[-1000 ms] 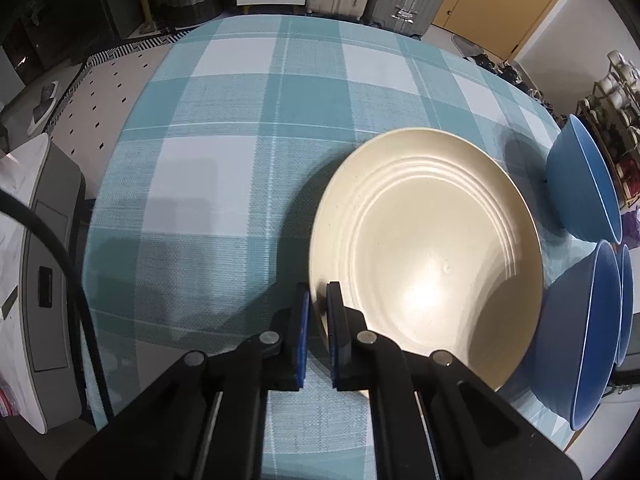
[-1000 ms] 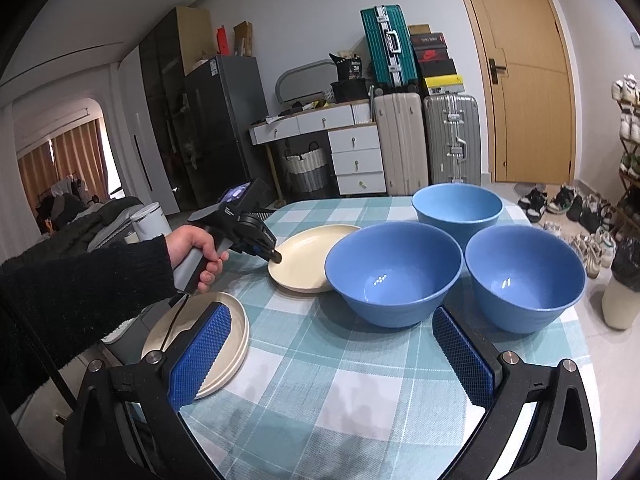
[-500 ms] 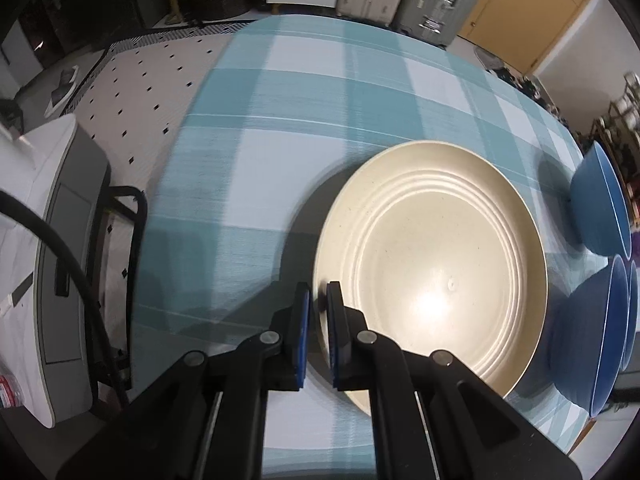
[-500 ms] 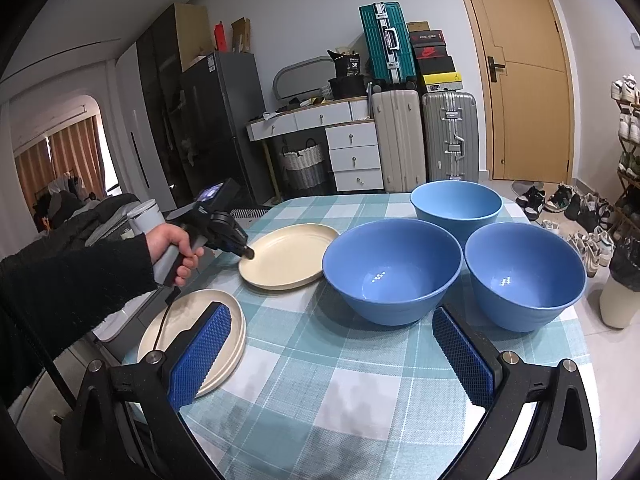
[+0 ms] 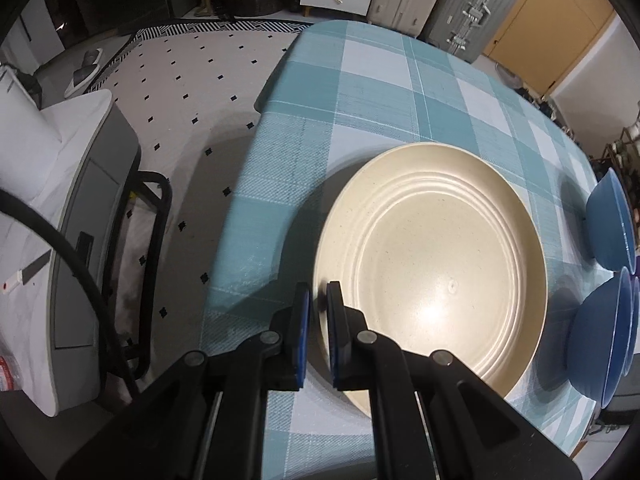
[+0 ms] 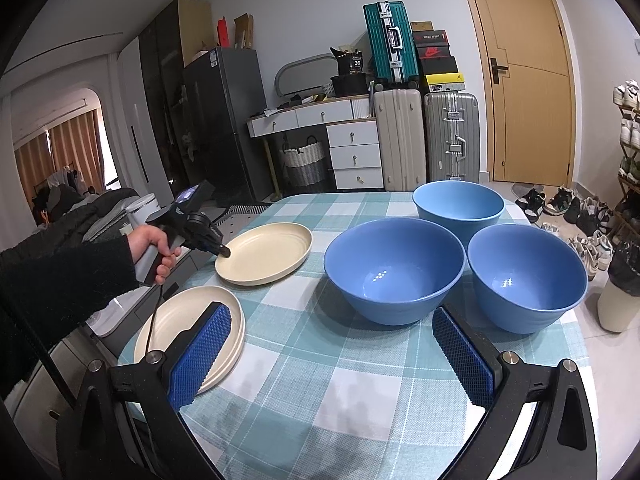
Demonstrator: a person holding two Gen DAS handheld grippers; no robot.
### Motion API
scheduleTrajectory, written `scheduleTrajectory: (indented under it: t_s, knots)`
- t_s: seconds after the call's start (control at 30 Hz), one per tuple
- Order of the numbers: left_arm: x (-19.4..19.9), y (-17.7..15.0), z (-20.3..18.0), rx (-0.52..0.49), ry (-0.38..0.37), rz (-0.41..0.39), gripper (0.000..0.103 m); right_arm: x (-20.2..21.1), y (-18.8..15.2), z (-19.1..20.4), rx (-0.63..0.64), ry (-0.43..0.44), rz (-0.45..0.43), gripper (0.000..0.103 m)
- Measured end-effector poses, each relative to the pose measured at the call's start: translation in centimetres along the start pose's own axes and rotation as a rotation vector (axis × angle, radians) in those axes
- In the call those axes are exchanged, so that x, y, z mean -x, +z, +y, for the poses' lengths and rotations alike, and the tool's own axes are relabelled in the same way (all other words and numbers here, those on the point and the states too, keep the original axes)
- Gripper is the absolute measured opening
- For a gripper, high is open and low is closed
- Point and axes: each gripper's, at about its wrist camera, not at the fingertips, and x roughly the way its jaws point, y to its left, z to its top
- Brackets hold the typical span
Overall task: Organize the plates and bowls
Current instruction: 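Lift the cream plate with the left gripper toward the plate stack, then carry the cream plate with the left gripper while the right gripper approaches its opposite rim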
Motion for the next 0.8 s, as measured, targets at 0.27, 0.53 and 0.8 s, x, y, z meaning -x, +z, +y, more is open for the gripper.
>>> scheduleTrajectory:
  t_s: [0.27,0.53,0.8]
  knots:
    - [1.2,-0.8,0.4,0.009,0.022,-0.063,0.01,-0.2,-0.2,0.2,0.012,-0.006,0.001,0.103]
    - [5.2,-2.5,0.9,0.1,0.042,-0.2,0.011,-0.3,-0.2,0.2,0.019,0.002,-0.001,0.103]
    - [13.4,-10.3,-3.4,0.043,-0.077,-0.43,0.024,-0.3,-0.3,0.7,0.049,0.006,-0.007,0.103]
